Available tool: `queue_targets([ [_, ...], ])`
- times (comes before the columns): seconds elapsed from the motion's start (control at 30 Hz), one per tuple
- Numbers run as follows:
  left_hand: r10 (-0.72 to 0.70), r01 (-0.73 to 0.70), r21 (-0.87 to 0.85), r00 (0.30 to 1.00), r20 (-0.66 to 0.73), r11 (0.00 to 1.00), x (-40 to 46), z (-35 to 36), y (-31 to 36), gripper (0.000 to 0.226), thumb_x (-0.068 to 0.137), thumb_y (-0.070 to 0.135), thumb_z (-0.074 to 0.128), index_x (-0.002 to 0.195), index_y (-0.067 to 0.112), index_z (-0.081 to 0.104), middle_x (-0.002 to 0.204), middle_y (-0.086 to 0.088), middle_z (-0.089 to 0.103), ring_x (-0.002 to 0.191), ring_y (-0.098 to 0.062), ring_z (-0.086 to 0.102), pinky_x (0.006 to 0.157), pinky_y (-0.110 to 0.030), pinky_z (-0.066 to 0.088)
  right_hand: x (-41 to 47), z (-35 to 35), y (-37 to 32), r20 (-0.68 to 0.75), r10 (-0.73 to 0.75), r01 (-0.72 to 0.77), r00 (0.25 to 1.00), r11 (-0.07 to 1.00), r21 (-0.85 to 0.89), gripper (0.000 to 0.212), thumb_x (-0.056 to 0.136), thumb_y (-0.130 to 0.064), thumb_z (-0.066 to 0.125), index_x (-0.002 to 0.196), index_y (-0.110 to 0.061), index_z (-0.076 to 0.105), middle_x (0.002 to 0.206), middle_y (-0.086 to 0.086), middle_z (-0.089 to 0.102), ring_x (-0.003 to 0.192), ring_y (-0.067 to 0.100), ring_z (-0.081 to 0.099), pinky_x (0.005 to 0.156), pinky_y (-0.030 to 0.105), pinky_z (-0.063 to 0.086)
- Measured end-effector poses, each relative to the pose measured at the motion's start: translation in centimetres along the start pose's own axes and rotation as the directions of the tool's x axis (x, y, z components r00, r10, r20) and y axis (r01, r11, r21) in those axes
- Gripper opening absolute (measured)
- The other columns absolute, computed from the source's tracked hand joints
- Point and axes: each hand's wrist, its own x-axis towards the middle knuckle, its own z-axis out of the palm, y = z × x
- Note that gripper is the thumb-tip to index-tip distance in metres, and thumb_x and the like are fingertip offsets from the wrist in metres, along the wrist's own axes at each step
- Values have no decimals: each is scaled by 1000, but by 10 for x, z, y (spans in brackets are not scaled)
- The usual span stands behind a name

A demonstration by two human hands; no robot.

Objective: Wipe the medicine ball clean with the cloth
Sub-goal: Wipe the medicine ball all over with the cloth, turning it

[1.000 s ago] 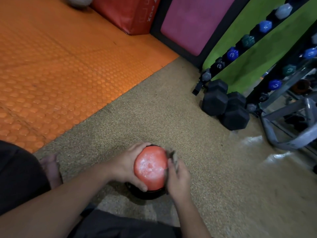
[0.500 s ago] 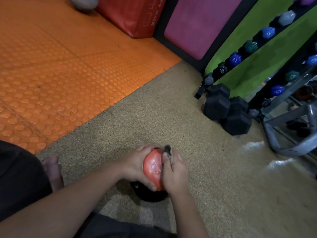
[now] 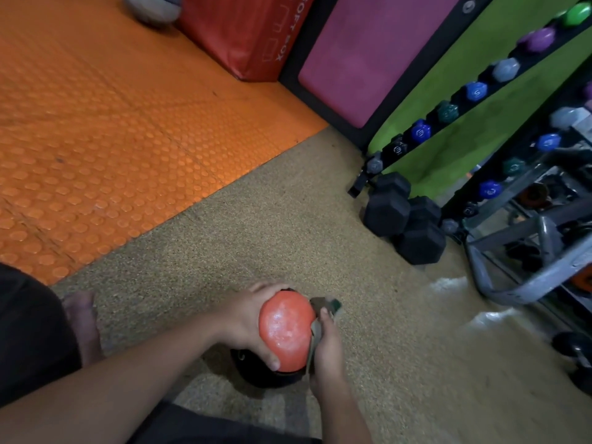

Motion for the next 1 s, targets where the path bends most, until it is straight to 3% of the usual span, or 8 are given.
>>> queue_targets([
  [0.17, -45, 53, -126, 997, 67, 991, -12, -11, 3, 142, 39, 58, 104, 159, 51, 28, 156, 26, 29, 144, -5, 33, 116, -26, 33, -12, -1, 14, -25, 69, -70, 997, 997, -19, 55, 95, -66, 52, 127, -26, 71, 122, 4, 75, 112, 24, 72, 101, 48, 55],
  [0.27, -68, 82, -117, 991, 117, 990, -12, -18, 3, 137, 51, 53, 103, 163, 45, 24, 154, 25, 28, 141, -2, 32, 112, -19, 30, -21, 1, 20, -42, -223, 189, 974, 902, -387, 73, 83, -88, 42, 138, -43, 61, 134, -13, 67, 125, 11, 62, 111, 49, 47],
  [0.37, -36, 45, -52, 987, 158, 998, -17, -14, -5, 140, 51, 63, 98, 165, 37, 20, 164, 20, 28, 146, -4, 32, 116, -14, 26, -39, 13, 6, 305, -547, 559, 780, 390, -731, 70, 97, -76, 19, 150, -40, 47, 151, -16, 50, 142, 7, 41, 119, 46, 34],
  [0.47, -16, 50, -156, 977, 211, 986, -22, -14, -15, 117, 53, 59, 100, 149, 32, 38, 145, 15, 52, 133, -2, 52, 116, -21, 39, -58, 32, -3, 611, -426, 627, 667, -122, -769, 70, 98, -74, 8, 157, -45, 31, 166, -17, 28, 157, 18, 13, 125, 56, 8],
  [0.63, 70, -45, -105, 965, 252, 993, -14, -13, -6, 74, 70, 37, 98, 134, 31, 62, 130, 11, 66, 123, -5, 62, 112, -27, 46, -45, 6, -12, 876, -210, 796, 434, -366, -482, 56, 108, -57, 27, 161, -39, 27, 168, -10, 26, 159, 25, 8, 125, 58, 11],
  [0.73, 83, -81, -17, 963, 256, 997, -14, -6, 6, 105, 58, 54, 100, 147, 35, 48, 140, 20, 48, 131, -4, 49, 115, -16, 34, -32, -15, -20, 867, -208, 796, 452, -344, -497, 52, 109, -54, 26, 159, -42, 29, 166, -11, 31, 158, 19, 16, 126, 53, 17],
  [0.83, -49, 52, -17, 986, 161, 998, -13, 4, 11, 137, 26, 93, 81, 147, 48, 34, 142, 21, 44, 135, -7, 47, 117, -27, 40, -34, -12, -17, 672, -358, 662, 649, -169, -730, 51, 108, -56, 20, 156, -44, 37, 159, -16, 40, 149, 10, 32, 122, 42, 29],
  [1.0, -73, 58, 107, 987, 146, 993, -17, 15, 17, 152, 23, 94, 80, 153, 48, 16, 156, 10, 37, 140, -18, 46, 117, -42, 44, -29, 10, -9, -14, -307, 194, 952, 636, -747, 42, 107, -49, 36, 135, -37, 64, 137, -4, 66, 127, 23, 59, 107, 40, 44],
])
